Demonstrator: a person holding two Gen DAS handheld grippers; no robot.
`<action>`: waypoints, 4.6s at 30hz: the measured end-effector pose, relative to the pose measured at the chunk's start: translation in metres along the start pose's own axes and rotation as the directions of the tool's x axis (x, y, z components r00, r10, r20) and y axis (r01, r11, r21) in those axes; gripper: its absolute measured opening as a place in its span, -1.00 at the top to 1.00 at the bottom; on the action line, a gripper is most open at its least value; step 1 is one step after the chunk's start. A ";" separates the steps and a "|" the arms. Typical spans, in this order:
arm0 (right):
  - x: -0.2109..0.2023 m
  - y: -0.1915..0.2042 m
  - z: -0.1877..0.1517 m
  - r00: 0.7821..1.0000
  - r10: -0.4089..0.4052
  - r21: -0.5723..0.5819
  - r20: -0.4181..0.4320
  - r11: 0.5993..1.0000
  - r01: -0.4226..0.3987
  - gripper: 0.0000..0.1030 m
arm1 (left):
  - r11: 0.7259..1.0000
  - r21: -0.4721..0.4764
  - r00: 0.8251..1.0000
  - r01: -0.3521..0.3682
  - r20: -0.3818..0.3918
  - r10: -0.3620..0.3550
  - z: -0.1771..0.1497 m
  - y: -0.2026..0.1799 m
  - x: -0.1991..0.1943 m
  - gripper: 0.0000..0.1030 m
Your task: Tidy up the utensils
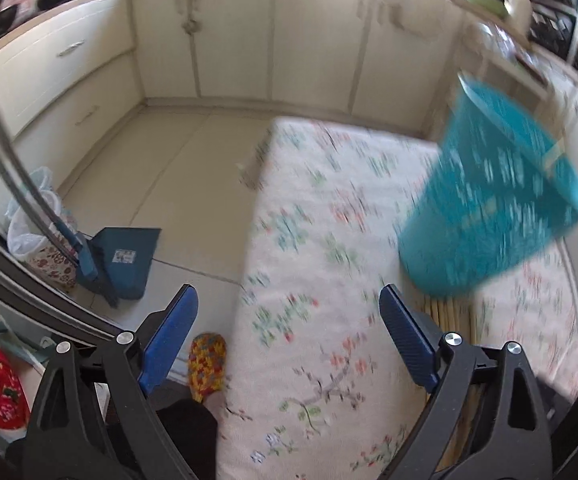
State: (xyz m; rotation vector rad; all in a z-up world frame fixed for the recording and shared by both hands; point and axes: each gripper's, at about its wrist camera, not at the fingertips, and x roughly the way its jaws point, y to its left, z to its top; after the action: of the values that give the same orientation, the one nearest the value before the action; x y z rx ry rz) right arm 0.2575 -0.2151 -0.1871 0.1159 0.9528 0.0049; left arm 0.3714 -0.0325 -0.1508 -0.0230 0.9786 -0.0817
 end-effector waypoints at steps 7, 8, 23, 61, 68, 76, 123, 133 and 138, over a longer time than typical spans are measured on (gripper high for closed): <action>-0.014 -0.030 -0.017 1.000 0.022 0.020 0.004 1.000 -0.022 0.88 | 0.991 0.104 0.990 0.089 -0.118 -0.076 -0.023 -0.042 0.023 -0.71; -0.016 -0.034 -0.020 0.999 0.035 0.039 0.010 0.999 -0.036 0.88 | 0.989 0.119 0.990 0.089 -0.116 -0.075 -0.024 -0.046 0.023 -0.71; -0.015 -0.045 -0.023 0.993 0.113 0.129 0.029 0.985 -0.115 0.88 | 0.980 0.177 0.987 0.092 -0.145 -0.066 -0.036 -0.074 0.040 -0.71; -0.016 -0.045 -0.023 0.988 0.147 0.121 0.039 0.981 -0.151 0.64 | 0.960 0.263 0.991 0.098 -0.111 -0.070 -0.041 -0.096 0.045 0.04; -0.016 -0.045 -0.022 0.986 0.160 0.117 0.040 0.980 -0.164 0.57 | 0.941 0.302 0.985 0.154 -0.126 -0.121 -0.043 -0.105 0.041 0.74; -0.015 -0.051 -0.022 0.981 0.191 0.138 0.044 0.971 -0.196 0.55 | 0.929 0.240 0.948 0.281 -0.221 -0.230 -0.036 -0.087 0.030 0.91; -0.015 -0.050 -0.022 0.979 0.199 0.142 0.047 0.969 -0.204 0.51 | 0.989 0.043 0.873 0.145 0.465 -0.148 0.053 -0.025 -0.090 -0.76; -0.024 -0.031 -0.025 0.998 0.064 0.053 0.006 0.996 -0.065 0.51 | 0.995 0.094 0.924 0.041 0.375 -0.073 0.043 -0.012 -0.069 -0.76; -0.024 -0.034 -0.028 1.000 0.008 0.039 0.005 0.999 -0.008 0.78 | 0.992 0.124 0.930 0.032 0.359 -0.075 0.039 -0.017 -0.067 -0.77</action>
State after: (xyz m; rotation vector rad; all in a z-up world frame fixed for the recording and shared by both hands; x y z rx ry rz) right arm 0.2188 -0.2473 -0.1871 0.1561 0.9476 -0.0065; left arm 0.3661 -0.0450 -0.0725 0.0415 0.6002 -0.1780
